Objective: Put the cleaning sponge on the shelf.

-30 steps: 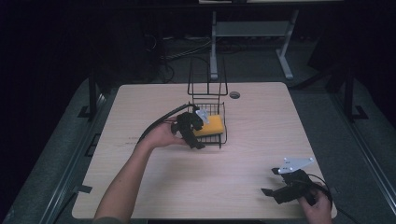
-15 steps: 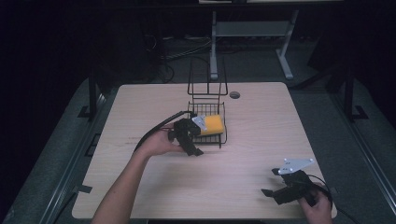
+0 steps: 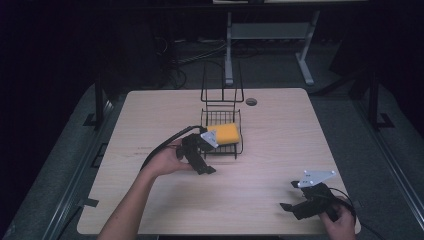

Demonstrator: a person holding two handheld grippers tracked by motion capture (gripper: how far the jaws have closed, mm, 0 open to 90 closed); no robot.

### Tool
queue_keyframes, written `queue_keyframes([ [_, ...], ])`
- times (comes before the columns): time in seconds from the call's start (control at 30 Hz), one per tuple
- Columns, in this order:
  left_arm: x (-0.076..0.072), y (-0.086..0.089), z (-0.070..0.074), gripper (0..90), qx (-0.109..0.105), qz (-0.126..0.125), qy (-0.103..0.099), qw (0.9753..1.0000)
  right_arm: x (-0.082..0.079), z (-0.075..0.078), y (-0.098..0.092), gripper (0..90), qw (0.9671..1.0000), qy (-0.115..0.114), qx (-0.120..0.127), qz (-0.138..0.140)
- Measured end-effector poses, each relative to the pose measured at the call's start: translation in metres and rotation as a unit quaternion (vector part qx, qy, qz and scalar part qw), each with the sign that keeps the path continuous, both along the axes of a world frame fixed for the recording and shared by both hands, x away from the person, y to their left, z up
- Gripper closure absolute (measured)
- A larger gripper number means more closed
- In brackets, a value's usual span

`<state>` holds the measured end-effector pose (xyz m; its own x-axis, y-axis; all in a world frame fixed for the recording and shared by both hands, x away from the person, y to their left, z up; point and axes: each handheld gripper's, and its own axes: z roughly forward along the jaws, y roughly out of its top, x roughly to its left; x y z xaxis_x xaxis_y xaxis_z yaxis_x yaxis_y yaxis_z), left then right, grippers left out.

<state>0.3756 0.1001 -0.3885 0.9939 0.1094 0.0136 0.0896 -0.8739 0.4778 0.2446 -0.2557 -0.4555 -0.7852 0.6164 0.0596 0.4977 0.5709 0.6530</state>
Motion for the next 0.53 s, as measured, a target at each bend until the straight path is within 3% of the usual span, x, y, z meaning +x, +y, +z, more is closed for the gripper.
queue_keyframes([
  [0.53,-0.039,0.031,-0.021,18.1,-0.004,0.026,0.012,0.9996,-0.002,0.001,0.001,13.7,1.0000,-0.007,0.000,0.002],
])
